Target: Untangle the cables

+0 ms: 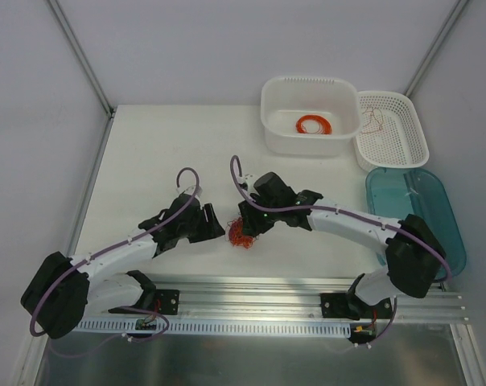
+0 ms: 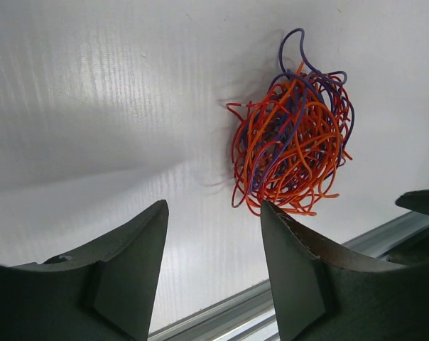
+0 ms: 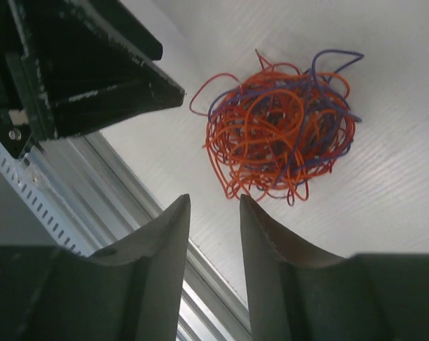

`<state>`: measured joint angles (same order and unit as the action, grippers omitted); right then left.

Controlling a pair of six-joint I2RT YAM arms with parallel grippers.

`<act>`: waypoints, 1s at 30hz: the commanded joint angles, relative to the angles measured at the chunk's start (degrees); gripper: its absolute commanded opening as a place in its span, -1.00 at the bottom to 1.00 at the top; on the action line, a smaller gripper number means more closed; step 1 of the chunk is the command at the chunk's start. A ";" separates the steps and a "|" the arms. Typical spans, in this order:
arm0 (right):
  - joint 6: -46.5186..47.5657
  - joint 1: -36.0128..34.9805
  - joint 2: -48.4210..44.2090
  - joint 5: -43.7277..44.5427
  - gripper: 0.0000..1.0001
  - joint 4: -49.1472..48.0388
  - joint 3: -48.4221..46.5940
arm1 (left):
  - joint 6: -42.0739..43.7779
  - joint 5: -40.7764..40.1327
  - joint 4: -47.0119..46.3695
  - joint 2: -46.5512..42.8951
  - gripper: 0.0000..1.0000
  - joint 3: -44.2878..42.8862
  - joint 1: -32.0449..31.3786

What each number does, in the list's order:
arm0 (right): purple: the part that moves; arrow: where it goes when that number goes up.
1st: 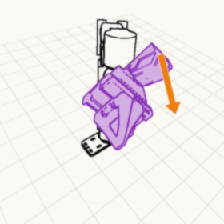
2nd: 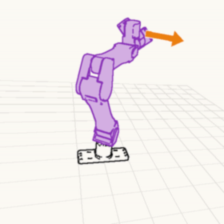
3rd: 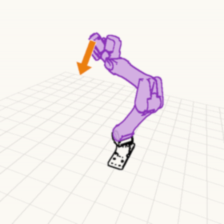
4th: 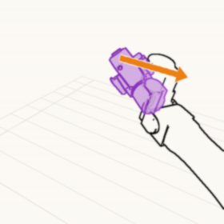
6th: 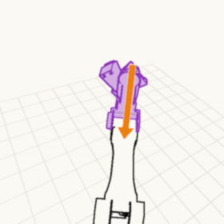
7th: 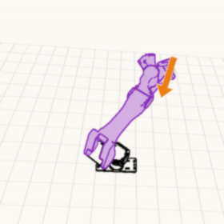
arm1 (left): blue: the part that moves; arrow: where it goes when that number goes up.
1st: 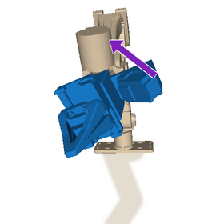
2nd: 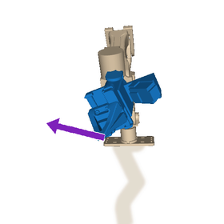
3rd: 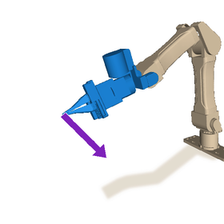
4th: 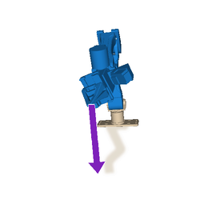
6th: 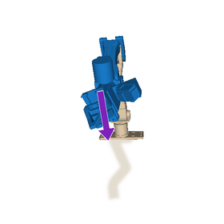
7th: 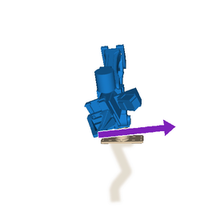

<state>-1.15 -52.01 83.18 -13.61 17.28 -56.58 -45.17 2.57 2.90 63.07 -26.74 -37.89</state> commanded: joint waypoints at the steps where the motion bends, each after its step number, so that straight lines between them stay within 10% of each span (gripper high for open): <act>1: -2.89 -1.16 3.83 2.79 -0.27 -5.94 -4.33 | 2.89 2.26 -0.87 -2.94 0.09 0.73 0.97; 30: -22.93 -4.24 7.61 20.73 -0.50 0.39 -6.09 | -1.50 3.67 -1.58 -15.43 0.23 9.25 0.97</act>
<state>-19.81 -55.83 90.83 4.60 15.97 -60.88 -46.76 5.50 2.42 48.82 -18.06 -37.06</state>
